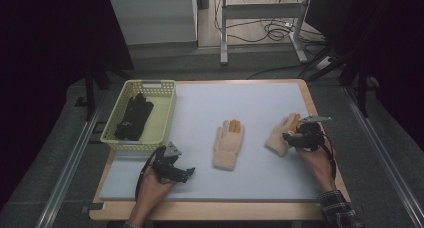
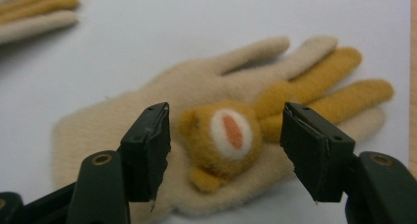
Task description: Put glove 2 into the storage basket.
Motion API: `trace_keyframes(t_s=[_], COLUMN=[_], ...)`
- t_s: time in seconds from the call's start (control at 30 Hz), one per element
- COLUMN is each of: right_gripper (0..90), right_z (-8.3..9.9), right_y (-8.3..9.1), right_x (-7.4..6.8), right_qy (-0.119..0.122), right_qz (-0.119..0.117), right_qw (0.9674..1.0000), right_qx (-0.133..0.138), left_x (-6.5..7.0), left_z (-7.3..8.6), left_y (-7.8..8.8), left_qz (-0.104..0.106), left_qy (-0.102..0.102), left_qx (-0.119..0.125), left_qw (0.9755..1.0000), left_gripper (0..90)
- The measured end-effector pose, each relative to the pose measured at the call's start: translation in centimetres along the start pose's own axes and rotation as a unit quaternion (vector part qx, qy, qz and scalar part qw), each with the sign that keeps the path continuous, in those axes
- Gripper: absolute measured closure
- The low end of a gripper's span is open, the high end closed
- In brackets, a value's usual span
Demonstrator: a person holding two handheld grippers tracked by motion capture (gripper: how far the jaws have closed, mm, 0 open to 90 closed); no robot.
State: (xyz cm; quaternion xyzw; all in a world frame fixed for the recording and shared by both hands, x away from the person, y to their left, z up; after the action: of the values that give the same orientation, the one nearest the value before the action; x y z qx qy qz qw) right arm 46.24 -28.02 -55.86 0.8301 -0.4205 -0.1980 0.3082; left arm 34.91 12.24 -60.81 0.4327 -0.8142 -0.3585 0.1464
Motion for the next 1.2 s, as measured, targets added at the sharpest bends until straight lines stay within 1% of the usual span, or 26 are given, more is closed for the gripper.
trace_keyframes(t_s=[0.1, 0.13, 0.17, 0.2, 0.27, 0.3, 0.37, 0.4, 0.5, 0.57, 0.67, 0.8, 0.97, 1.1, 1.2], right_gripper=[36.9, 40.4, 48.1, 52.5, 56.3, 57.9, 59.1, 59.2, 59.2, 59.2, 59.1, 59.1, 59.0, 59.0, 59.0], right_z=[0.7, 0.9, 1.0, 1.1, 1.1, 1.0, 0.9, 0.8, 0.4, 0.1, -0.5, -1.4, -2.7, -3.8, -4.8], right_y=[-0.8, -1.0, -1.2, -1.1, -1.0, -1.0, -0.8, -0.7, -0.1, 0.3, 0.9, 1.6, 2.4, 3.1, 3.6], right_x=[0.3, 0.3, 0.3, 0.2, 0.1, 0.0, -0.1, -0.2, -0.5, -0.8, -1.6, -2.9, -4.9, -6.7, -8.4], right_qy=[-0.003, -0.002, -0.006, -0.013, -0.015, -0.012, -0.007, -0.008, -0.006, -0.002, 0.012, 0.03, 0.052, 0.067, 0.078], right_qz=[0.007, 0.009, 0.005, 0.001, 0.005, 0.009, 0.011, 0.008, -0.001, -0.005, -0.012, -0.027, -0.045, -0.064, -0.083], right_qw=[0.9999, 0.9999, 1.0, 0.9999, 0.9999, 0.9999, 0.9999, 0.9999, 0.9999, 0.9998, 0.9996, 0.9988, 0.9969, 0.9945, 0.9918], right_qx=[-0.008, -0.008, 0.0, 0.005, 0.003, -0.001, -0.003, -0.002, 0.014, 0.018, 0.023, 0.028, 0.038, 0.049, 0.058], left_x=[0.0, 0.0, 0.0, 0.0, 0.0, 0.0, 0.0, 0.0, 0.0, 0.0, 0.0, 0.0, 0.0, 0.0, 0.0], left_z=[0.0, 0.0, 0.0, 0.0, 0.0, 0.0, 0.0, 0.0, 0.0, 0.0, 0.0, 0.0, 0.0, 0.0, 0.0], left_y=[0.0, 0.0, 0.0, 0.0, 0.0, 0.0, 0.0, 0.0, 0.0, 0.0, 0.0, 0.0, 0.0, 0.0, 0.0], left_qz=[0.0, 0.0, 0.0, 0.0, 0.0, 0.0, 0.0, 0.0, 0.0, 0.0, 0.0, 0.0, 0.0, 0.0, 0.0], left_qy=[0.0, 0.0, 0.0, 0.0, 0.0, 0.0, 0.0, 0.0, 0.0, 0.0, 0.0, 0.0, 0.0, 0.0, -0.001], left_qx=[0.0, 0.0, 0.0, 0.0, 0.0, 0.0, 0.0, 0.0, 0.0, 0.0, 0.0, 0.0, 0.0, 0.0, 0.0], left_qw=[1.0, 1.0, 1.0, 1.0, 1.0, 1.0, 1.0, 1.0, 1.0, 1.0, 1.0, 1.0, 1.0, 1.0, 1.0], left_gripper=[3.0, 3.0, 3.0, 3.0, 3.0, 3.0, 3.0, 3.0, 3.0, 3.0, 3.0, 3.0, 3.0, 3.0, 3.0])
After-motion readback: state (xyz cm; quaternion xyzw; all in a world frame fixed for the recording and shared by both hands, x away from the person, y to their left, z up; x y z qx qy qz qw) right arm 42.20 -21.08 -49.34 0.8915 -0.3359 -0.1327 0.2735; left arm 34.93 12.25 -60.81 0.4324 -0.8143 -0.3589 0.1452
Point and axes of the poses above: each handheld gripper's, and its own axes: y roughly backward along the jaws, z roughly out of its underside, x roughly to its right, the point moved 8 cm from there along -y, roughly forward along the jaws, and after that the axes turned 9 degrees about -z, right-handed, at the moved point
